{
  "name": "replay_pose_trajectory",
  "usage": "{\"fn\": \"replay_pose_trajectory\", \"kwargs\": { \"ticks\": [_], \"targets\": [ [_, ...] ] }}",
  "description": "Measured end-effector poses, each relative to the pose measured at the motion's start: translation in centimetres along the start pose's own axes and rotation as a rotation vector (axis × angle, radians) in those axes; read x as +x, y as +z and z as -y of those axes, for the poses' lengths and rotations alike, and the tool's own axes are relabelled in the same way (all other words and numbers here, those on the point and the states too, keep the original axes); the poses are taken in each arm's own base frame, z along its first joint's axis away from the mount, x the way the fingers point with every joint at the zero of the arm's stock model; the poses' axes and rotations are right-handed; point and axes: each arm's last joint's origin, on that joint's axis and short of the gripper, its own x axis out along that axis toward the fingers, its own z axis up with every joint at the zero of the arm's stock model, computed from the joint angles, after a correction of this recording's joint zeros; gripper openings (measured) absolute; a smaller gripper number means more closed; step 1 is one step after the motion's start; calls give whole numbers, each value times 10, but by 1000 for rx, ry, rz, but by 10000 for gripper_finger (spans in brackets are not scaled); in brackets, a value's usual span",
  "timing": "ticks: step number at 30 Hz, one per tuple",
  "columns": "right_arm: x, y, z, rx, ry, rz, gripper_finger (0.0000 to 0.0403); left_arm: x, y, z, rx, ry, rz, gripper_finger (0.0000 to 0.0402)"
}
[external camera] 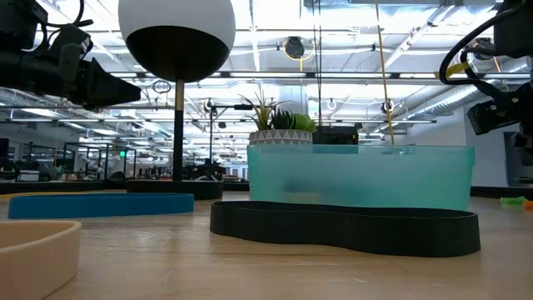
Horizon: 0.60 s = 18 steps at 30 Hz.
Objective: Pick and place rubber bands into bin
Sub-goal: Put the orange rubber band into the blue bin
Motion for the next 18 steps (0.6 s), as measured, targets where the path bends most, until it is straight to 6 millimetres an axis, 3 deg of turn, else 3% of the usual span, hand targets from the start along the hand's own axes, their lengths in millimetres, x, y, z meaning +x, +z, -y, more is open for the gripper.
{"fn": "replay_pose_trajectory", "kwargs": {
  "ticks": [11,18],
  "targets": [
    [0,0,0,3,7,6,104,0,0,0,0,0,0,186],
    [-1,0,-1,46,12,8,65,0,0,0,0,0,0,186]
  ]
}}
